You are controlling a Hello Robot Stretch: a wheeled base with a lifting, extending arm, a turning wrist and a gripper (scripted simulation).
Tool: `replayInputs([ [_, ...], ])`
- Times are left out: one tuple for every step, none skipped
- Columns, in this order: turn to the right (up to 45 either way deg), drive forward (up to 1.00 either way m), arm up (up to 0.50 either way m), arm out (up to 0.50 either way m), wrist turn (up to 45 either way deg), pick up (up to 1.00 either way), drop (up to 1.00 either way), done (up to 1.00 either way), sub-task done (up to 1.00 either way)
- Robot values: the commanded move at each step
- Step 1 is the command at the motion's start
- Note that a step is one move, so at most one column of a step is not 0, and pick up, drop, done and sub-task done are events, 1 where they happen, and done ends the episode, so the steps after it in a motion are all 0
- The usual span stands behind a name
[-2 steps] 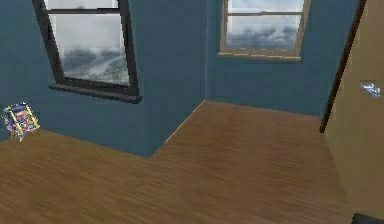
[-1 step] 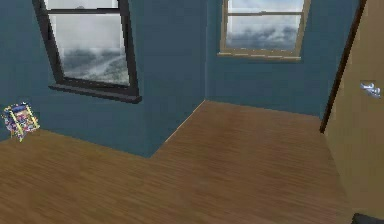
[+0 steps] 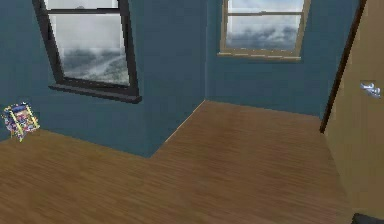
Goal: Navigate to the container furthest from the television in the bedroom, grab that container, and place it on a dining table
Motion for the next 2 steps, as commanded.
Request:
replayInputs([
  [0.0,0.0,0.0,0.0,45.0,0.0,0.0,0.0,0.0],
  [0.0,0.0,0.0,0.0,45.0,0.0,0.0,0.0,0.0],
])
